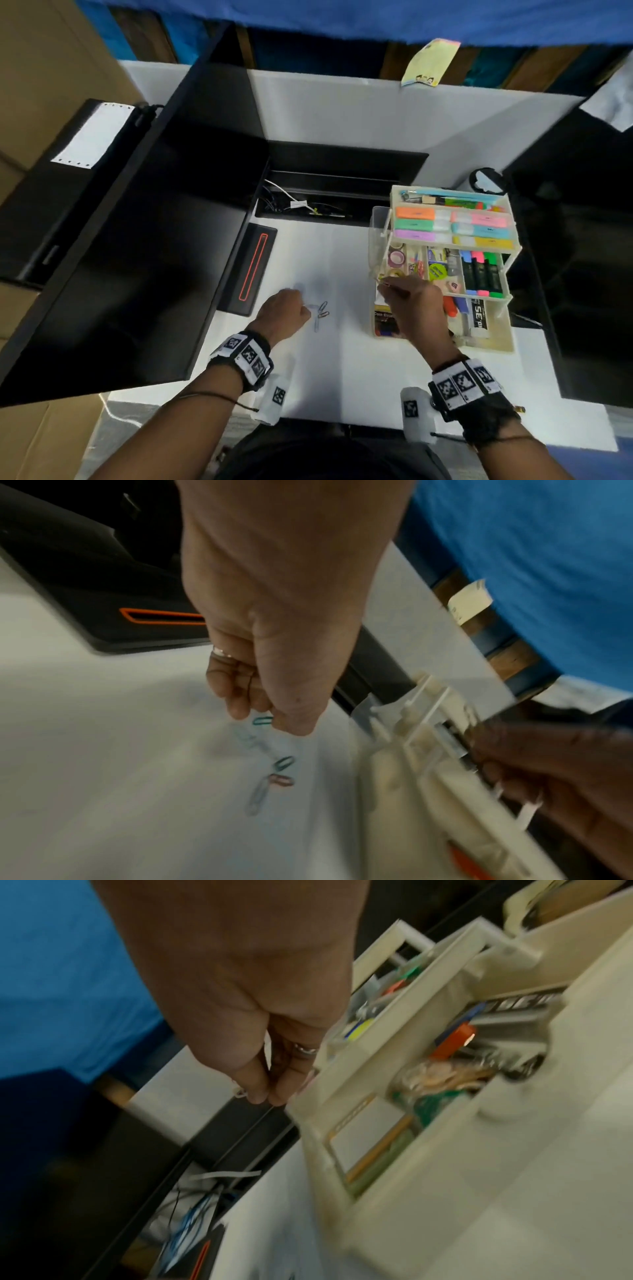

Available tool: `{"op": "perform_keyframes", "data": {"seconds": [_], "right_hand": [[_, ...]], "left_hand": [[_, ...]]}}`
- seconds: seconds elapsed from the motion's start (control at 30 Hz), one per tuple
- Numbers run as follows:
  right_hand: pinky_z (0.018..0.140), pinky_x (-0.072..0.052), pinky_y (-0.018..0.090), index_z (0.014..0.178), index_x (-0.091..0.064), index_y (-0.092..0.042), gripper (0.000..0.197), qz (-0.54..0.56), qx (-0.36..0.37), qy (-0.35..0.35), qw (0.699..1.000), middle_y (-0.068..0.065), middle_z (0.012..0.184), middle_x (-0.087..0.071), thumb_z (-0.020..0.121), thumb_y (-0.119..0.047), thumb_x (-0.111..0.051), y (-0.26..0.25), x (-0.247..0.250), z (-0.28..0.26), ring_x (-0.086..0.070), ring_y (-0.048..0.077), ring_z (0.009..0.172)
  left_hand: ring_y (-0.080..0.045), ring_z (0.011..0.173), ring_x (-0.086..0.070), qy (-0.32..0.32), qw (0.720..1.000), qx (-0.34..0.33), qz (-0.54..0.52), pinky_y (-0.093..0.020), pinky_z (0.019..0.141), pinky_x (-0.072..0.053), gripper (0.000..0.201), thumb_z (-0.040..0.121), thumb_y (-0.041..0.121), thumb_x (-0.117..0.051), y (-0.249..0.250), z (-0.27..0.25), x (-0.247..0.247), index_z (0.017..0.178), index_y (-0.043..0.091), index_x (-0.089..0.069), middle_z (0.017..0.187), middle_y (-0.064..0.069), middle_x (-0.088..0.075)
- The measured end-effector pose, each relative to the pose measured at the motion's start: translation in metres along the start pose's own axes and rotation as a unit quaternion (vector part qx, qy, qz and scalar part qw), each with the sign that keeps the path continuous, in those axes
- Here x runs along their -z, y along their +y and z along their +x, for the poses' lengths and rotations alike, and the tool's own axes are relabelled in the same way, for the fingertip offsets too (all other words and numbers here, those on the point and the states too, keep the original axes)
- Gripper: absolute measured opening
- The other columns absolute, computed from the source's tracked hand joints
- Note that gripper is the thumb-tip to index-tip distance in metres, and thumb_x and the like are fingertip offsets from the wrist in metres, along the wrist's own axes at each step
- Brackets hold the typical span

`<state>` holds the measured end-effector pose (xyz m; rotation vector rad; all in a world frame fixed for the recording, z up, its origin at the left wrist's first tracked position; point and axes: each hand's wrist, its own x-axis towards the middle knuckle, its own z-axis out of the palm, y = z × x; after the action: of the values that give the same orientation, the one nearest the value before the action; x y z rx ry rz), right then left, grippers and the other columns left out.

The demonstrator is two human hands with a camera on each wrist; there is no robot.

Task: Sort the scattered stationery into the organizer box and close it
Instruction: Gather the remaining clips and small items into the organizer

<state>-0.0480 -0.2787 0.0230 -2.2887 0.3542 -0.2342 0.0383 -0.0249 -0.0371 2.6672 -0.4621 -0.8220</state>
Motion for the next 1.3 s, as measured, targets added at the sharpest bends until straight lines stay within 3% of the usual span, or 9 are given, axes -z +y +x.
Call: {"op": "perform_keyframes", "data": {"seconds": [0.1, 0.23, 0.33, 0.47, 0.6, 0.8, 0.97, 1.13, 1.3], "right_hand": [[0.046, -0.045, 0.031, 0.09, -0.083, -0.019, 0.006, -0.008, -0.065, 0.055, 0.996, 0.0, 0.055, -0.065, 0.09, -0.019, -0.077, 0.023, 0.037, 0.01, -0.056, 0.021, 0.049], [0.041, -0.053, 0.039, 0.071, -0.073, -0.008, 0.023, -0.005, -0.133, 0.064, 0.989, 0.006, 0.053, -0.065, 0.092, -0.014, -0.07, 0.046, 0.062, 0.023, -0.065, 0.034, 0.051], [0.038, -0.049, 0.028, 0.071, -0.077, -0.014, 0.023, 0.025, -0.141, 0.04, 0.989, -0.004, 0.051, -0.065, 0.093, -0.013, -0.07, 0.049, 0.06, 0.028, -0.062, 0.02, 0.044], [0.039, -0.032, 0.018, 0.065, -0.076, -0.017, 0.025, 0.05, -0.098, 0.031, 0.993, -0.014, 0.046, -0.059, 0.09, -0.017, -0.077, 0.044, 0.054, 0.03, -0.044, 0.005, 0.038], [0.039, -0.032, 0.016, 0.065, -0.075, -0.016, 0.025, 0.073, -0.119, 0.043, 0.989, -0.012, 0.048, -0.061, 0.09, -0.015, -0.073, 0.049, 0.058, 0.031, -0.043, 0.003, 0.038], [0.041, -0.031, 0.014, 0.066, -0.074, -0.019, 0.025, 0.029, -0.103, 0.01, 0.994, -0.008, 0.054, -0.063, 0.09, -0.025, -0.078, 0.063, 0.062, 0.038, -0.046, 0.003, 0.044], [0.044, -0.047, 0.034, 0.072, -0.077, -0.016, 0.014, 0.053, -0.094, -0.034, 0.994, -0.003, 0.06, -0.07, 0.085, -0.017, -0.08, 0.061, 0.061, 0.042, -0.06, 0.013, 0.049], [0.058, -0.052, 0.009, 0.101, -0.08, -0.018, 0.017, 0.007, -0.096, -0.094, 0.991, -0.008, 0.09, -0.077, 0.085, -0.015, -0.082, 0.056, 0.058, 0.041, -0.067, -0.003, 0.072], [0.06, -0.061, 0.033, 0.087, -0.078, -0.014, 0.006, -0.065, -0.021, -0.092, 0.993, 0.0, 0.081, -0.076, 0.09, -0.011, -0.074, 0.048, 0.058, 0.036, -0.068, 0.008, 0.065]], "left_hand": [[-0.029, 0.078, -0.067, -0.002, 0.994, 0.012, -0.113, -0.029, 0.061, -0.043, 0.024, 0.092, 0.026, -0.059, 0.041, -0.004, 0.018, 0.07, 0.017, -0.053, 0.077, 0.0, -0.065], [-0.017, 0.072, -0.063, 0.013, 0.974, -0.048, -0.222, -0.026, 0.058, -0.046, 0.019, 0.094, 0.026, -0.061, 0.124, 0.003, 0.035, 0.078, 0.015, -0.061, 0.081, -0.001, -0.067], [-0.014, 0.058, -0.052, 0.014, 0.96, -0.067, -0.273, -0.027, 0.057, -0.043, 0.028, 0.094, 0.023, -0.061, 0.176, 0.018, 0.035, 0.071, 0.006, -0.059, 0.068, -0.003, -0.06], [-0.011, 0.043, -0.034, 0.033, 0.959, -0.031, -0.28, -0.024, 0.052, -0.033, 0.048, 0.093, 0.025, -0.061, 0.214, 0.036, 0.025, 0.05, 0.017, -0.042, 0.043, 0.009, -0.036], [-0.017, 0.053, -0.055, 0.073, 0.973, 0.033, -0.217, -0.024, 0.049, -0.034, 0.044, 0.096, 0.037, -0.063, 0.23, 0.048, 0.01, 0.058, 0.015, -0.059, 0.052, 0.008, -0.055], [-0.02, 0.062, -0.067, 0.108, 0.991, 0.044, -0.064, -0.031, 0.054, -0.057, 0.027, 0.09, 0.035, -0.069, 0.236, 0.05, 0.009, 0.071, 0.017, -0.071, 0.064, 0.004, -0.066], [-0.017, 0.065, -0.069, 0.083, 0.992, -0.016, -0.097, -0.038, 0.062, -0.063, 0.018, 0.091, 0.032, -0.07, 0.22, 0.037, 0.022, 0.078, 0.023, -0.077, 0.069, 0.009, -0.071], [-0.007, 0.078, -0.069, 0.114, 0.979, -0.055, -0.161, -0.029, 0.072, -0.06, 0.012, 0.096, 0.028, -0.067, 0.168, 0.018, 0.046, 0.095, 0.028, -0.079, 0.086, 0.017, -0.074], [-0.009, 0.069, -0.065, 0.095, 0.992, 0.019, -0.084, -0.024, 0.062, -0.046, 0.008, 0.096, 0.029, -0.067, 0.079, 0.009, 0.049, 0.1, 0.03, -0.074, 0.075, 0.012, -0.069]]}}
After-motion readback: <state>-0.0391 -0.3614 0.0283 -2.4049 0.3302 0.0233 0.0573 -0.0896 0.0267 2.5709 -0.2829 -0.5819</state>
